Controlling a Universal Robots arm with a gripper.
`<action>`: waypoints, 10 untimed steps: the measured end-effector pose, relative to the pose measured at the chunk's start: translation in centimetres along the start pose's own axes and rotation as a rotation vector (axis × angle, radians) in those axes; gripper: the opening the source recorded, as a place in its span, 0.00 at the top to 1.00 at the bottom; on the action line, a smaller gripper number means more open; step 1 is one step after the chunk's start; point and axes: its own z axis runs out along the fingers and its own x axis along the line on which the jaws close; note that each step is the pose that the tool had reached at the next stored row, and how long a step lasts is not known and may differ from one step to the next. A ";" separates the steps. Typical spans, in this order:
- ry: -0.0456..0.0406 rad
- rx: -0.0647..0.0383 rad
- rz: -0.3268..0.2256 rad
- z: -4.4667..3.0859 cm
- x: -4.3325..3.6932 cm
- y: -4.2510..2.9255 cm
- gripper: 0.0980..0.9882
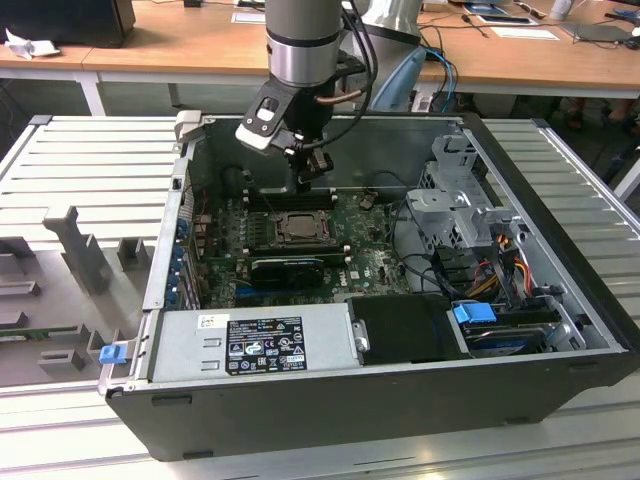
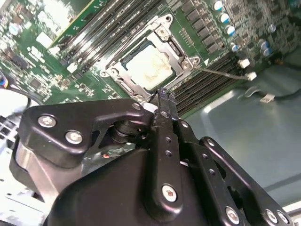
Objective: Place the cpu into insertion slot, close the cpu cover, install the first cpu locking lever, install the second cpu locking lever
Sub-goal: 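Install the first cpu locking lever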
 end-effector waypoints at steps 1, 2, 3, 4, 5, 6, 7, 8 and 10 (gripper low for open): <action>0.0018 0.002 -0.029 0.05 0.00 0.00 0.99; 0.0034 0.003 -0.058 0.08 0.00 -0.01 0.99; 0.0044 0.004 -0.075 0.10 0.00 -0.01 0.99; 0.0056 0.006 -0.096 0.11 -0.01 -0.01 0.99; 0.0068 0.007 -0.114 0.13 -0.01 -0.01 0.99; 0.0081 0.007 -0.133 0.14 -0.01 -0.01 0.99; 0.0098 0.009 -0.162 0.15 -0.01 -0.01 0.99; 0.0110 0.010 -0.181 0.16 -0.01 -0.01 0.99; 0.0133 0.012 -0.219 0.18 -0.01 -0.01 0.99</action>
